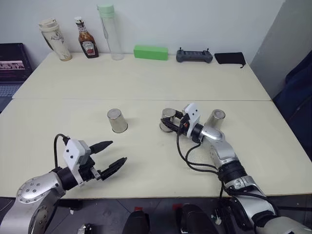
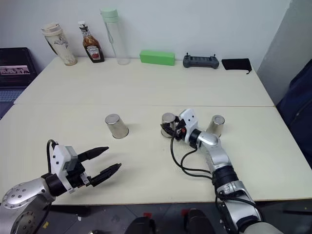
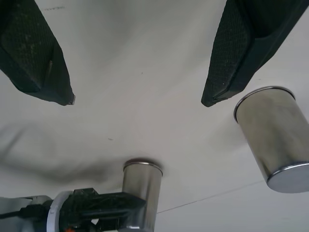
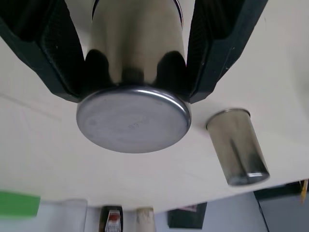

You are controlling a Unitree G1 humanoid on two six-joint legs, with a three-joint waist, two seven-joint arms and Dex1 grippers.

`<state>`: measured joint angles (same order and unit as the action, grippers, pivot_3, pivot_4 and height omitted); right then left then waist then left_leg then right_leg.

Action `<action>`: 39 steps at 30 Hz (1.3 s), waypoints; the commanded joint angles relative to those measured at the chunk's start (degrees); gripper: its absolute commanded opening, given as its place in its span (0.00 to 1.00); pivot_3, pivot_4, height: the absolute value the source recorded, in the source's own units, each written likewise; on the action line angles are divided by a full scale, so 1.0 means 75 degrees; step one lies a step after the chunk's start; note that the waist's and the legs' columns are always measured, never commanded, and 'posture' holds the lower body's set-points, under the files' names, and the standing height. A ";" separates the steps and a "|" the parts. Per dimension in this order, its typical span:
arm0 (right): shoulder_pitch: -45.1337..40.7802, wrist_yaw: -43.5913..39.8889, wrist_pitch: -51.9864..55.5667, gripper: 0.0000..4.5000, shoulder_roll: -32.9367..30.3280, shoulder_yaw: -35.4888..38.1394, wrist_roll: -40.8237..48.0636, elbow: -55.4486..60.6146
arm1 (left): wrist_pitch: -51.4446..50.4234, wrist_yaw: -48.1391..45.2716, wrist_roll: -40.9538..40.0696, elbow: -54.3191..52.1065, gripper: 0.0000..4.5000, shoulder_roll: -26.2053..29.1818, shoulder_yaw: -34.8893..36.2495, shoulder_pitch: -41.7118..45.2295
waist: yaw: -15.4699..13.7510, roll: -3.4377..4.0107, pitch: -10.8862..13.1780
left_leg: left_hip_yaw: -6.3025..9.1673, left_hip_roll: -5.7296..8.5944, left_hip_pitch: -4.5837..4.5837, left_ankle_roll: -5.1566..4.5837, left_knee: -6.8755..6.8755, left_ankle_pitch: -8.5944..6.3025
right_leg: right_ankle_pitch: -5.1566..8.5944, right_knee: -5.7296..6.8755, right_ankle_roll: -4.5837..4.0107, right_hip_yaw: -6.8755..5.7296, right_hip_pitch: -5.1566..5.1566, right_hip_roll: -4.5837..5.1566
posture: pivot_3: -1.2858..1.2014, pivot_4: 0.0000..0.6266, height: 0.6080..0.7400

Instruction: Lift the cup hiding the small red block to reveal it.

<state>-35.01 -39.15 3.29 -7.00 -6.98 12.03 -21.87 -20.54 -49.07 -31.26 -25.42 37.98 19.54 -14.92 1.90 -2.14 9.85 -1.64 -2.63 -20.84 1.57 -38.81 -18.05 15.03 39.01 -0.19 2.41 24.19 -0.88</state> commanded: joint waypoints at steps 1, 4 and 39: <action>0.0222 0.0587 0.1112 0.58 -0.0254 0.0552 0.0474 0.2108 | 0.0135 0.0039 -0.0015 -0.0245 1.00 0.0011 0.0133 -0.0118 | -0.0004 0.0003 0.0002 | 0.0004 0.0000 -0.0004 0.0000 0.0001 0.0000 | 0.0000 -0.0001 0.0000 -0.0002 0.0001 0.0002 | 0.52 0.24 1.00; 0.0465 0.0948 0.1846 0.58 -0.0462 0.0540 0.0330 0.2546 | 0.0158 0.0095 0.0054 -0.0193 1.00 0.0015 0.0083 -0.0099 | -0.0011 0.0001 0.0000 | 0.0006 0.0003 -0.0003 0.0001 0.0002 -0.0001 | 0.0000 -0.0002 0.0000 -0.0005 -0.0001 0.0007 | 0.52 0.24 1.00; 0.5648 -0.0389 0.2977 0.98 -0.2995 0.1115 0.1806 0.7659 | -0.0352 0.0552 0.0470 -0.0010 1.00 0.0277 -0.0266 0.0558 | 0.0020 0.0012 0.0009 | 0.0000 -0.0008 0.0019 -0.0002 0.0002 0.0000 | 0.0022 -0.0001 0.0059 0.0001 -0.0013 -0.0013 | 0.52 0.24 1.00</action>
<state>7.69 -42.12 26.17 -29.14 -0.85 22.99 31.71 -22.39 -46.36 -28.41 -24.19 39.25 17.55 -11.64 2.05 -2.06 9.92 -1.63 -2.68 -20.69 1.55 -38.82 -18.03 15.17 39.01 0.29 2.42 24.08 -0.98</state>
